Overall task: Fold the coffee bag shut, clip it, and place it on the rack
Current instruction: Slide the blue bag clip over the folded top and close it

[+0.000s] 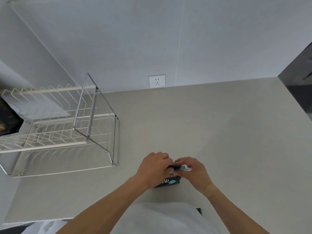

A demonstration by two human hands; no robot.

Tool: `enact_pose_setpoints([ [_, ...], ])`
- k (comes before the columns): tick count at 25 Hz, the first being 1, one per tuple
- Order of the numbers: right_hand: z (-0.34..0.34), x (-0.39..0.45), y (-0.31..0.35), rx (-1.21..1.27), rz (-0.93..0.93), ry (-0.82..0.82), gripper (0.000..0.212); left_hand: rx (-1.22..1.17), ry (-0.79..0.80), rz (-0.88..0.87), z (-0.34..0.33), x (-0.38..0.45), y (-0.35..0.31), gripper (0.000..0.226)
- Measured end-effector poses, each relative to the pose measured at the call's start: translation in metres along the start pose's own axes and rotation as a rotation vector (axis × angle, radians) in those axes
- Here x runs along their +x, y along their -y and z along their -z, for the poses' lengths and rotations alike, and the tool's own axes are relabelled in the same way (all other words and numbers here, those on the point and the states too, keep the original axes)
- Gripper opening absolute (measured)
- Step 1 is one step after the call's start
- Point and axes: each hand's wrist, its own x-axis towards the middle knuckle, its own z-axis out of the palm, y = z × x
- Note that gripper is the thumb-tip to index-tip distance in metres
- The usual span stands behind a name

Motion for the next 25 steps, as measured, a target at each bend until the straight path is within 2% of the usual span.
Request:
enact_pose_setpoints([
  [7, -0.004, -0.001, -0.006, -0.056, 0.029, -0.005, 0.018, -0.229, -0.112, 0.099, -0.003, -0.012, 0.003, 0.011],
  [12, -0.001, -0.007, -0.011, -0.002, -0.049, -0.014, 0.021, -0.118, -0.104, -0.037, 0.002, -0.005, 0.005, 0.01],
  [14, 0.001, -0.006, -0.009, -0.061, -0.041, 0.002, 0.021, -0.171, -0.109, 0.009, 0.007, -0.013, 0.015, 0.015],
  [17, 0.001, -0.004, 0.007, -0.188, 0.083, 0.019, 0.028, -0.335, -0.11, 0.215, 0.008, -0.044, 0.038, 0.022],
  [19, -0.002, 0.003, 0.023, -0.416, 0.243, 0.065, 0.032, -0.445, -0.115, 0.344, 0.005, -0.062, 0.047, 0.024],
  [22, -0.019, 0.017, 0.048, -0.753, 0.47, 0.202, 0.03, -0.493, -0.144, 0.415, -0.002, -0.071, 0.048, 0.023],
  [25, -0.036, 0.023, 0.056, -0.831, 0.492, 0.245, 0.025, -0.528, -0.178, 0.454, -0.004, -0.064, 0.045, 0.017],
])
